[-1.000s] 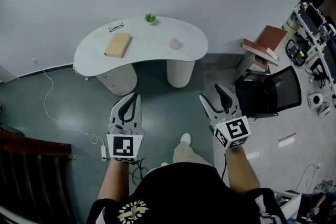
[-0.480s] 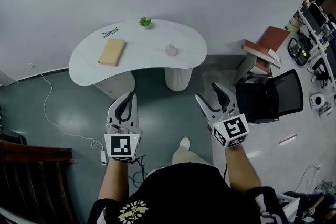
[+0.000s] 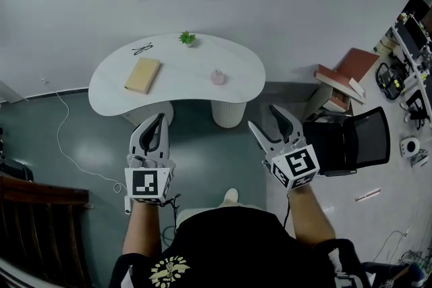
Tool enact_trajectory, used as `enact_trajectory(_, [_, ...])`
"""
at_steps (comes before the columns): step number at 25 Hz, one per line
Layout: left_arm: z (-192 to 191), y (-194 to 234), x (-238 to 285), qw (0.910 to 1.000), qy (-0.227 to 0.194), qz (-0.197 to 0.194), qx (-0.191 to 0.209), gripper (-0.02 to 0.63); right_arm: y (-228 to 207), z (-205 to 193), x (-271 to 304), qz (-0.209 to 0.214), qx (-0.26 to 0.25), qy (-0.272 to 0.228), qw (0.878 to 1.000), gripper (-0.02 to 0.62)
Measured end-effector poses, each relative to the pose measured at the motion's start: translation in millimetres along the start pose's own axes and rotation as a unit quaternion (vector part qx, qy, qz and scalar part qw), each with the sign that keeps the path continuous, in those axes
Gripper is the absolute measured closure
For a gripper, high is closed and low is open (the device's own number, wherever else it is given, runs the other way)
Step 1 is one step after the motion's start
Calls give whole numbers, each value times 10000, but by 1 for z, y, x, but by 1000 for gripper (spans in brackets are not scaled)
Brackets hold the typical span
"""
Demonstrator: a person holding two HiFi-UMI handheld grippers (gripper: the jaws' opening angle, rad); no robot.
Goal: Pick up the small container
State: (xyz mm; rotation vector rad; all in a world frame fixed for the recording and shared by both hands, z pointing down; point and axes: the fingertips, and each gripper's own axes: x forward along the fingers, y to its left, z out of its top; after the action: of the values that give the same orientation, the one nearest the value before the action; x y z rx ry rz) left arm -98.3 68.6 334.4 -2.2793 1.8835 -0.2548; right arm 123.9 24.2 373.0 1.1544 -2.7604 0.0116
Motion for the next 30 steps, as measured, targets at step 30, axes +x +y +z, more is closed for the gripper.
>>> enact_trajectory(30, [-30, 30, 124, 9997, 196, 96, -66, 601, -77, -9, 105, 130, 228, 132, 9996, 337])
